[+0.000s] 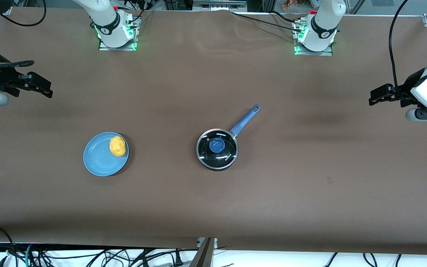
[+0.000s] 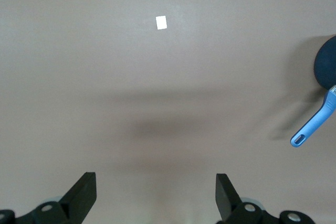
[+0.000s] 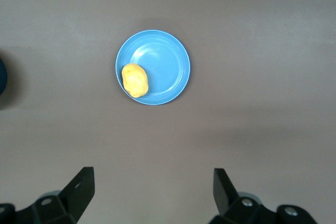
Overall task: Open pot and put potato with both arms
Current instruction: 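Move the left gripper over the glass lid's blue knob on the pot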
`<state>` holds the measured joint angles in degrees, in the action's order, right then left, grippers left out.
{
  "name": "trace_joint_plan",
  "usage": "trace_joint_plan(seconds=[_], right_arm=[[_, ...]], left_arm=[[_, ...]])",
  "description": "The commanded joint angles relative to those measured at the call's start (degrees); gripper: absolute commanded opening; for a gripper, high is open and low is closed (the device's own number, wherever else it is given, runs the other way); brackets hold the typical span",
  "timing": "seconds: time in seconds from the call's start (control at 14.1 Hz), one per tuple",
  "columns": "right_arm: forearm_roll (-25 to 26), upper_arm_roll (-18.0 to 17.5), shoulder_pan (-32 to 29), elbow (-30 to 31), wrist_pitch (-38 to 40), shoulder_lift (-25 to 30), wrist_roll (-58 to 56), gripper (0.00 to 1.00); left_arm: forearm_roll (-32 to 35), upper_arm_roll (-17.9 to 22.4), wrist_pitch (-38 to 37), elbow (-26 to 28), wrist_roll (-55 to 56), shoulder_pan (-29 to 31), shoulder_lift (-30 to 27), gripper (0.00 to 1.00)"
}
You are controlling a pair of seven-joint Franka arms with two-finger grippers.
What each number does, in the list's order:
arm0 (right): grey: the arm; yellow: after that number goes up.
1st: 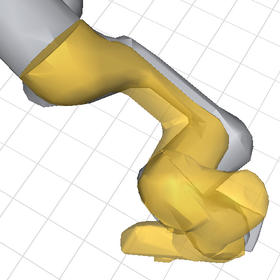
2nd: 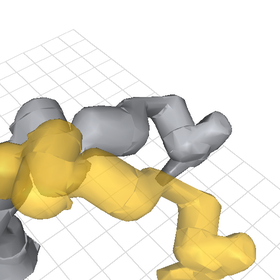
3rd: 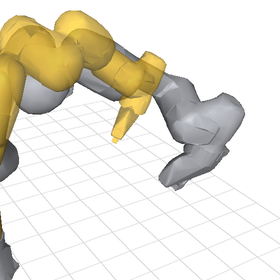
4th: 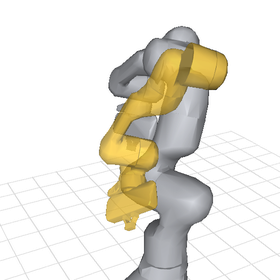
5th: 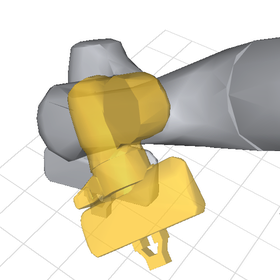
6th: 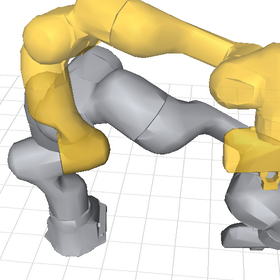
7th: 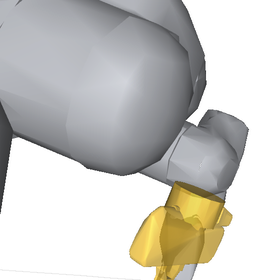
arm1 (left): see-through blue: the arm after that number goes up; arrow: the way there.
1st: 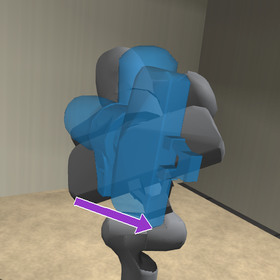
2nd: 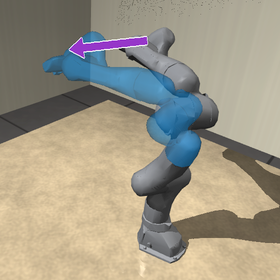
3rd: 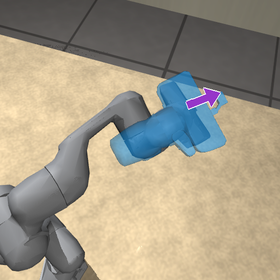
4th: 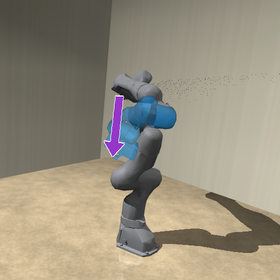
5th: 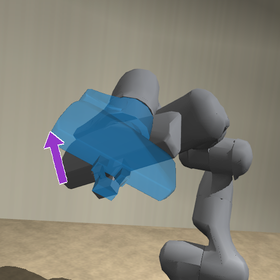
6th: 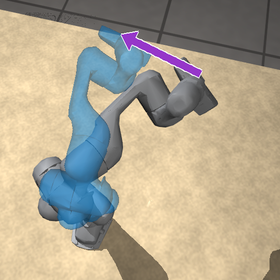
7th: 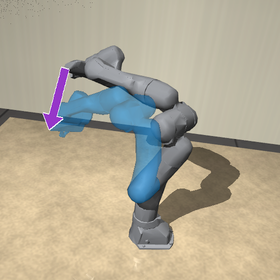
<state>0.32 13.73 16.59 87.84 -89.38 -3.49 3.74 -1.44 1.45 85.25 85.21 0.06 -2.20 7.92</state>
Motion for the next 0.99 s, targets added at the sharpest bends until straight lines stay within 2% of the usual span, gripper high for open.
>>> trace_joint_plan(seconds=[0.0,0.21,0.43,0.57,0.92], right_arm=[[-0.3,-0.2,-0.1,0.0,0.6,0.3,-0.2,1.0],[-0.3,-0.2,-0.1,0.0,0.6,0.3,0.1,1.0],[-0.3,-0.2,-0.1,0.0,0.6,0.3,0.1,1.0],[-0.3,-0.2,-0.1,0.0,0.6,0.3,0.1,1.0],[-0.3,-0.2,-0.1,0.0,0.6,0.3,0.1,1.0]], left_arm=[[-0.1,-0.8,0.4,1.5,0.5,0.8,-1.5,1.0],[-0.5,-0.9,0.5,1.5,0.7,0.4,-1.3,1.0],[-0.1,-3.8,0.7,1.6,1.1,0.3,-1.2,1.0],[-0.9,-4.6,2.4,1.9,6.8,-0.3,-0.9,1.0],[-1.0,-15.8,13.8,2.2,31.2,-2.6,5.1,1.0]])
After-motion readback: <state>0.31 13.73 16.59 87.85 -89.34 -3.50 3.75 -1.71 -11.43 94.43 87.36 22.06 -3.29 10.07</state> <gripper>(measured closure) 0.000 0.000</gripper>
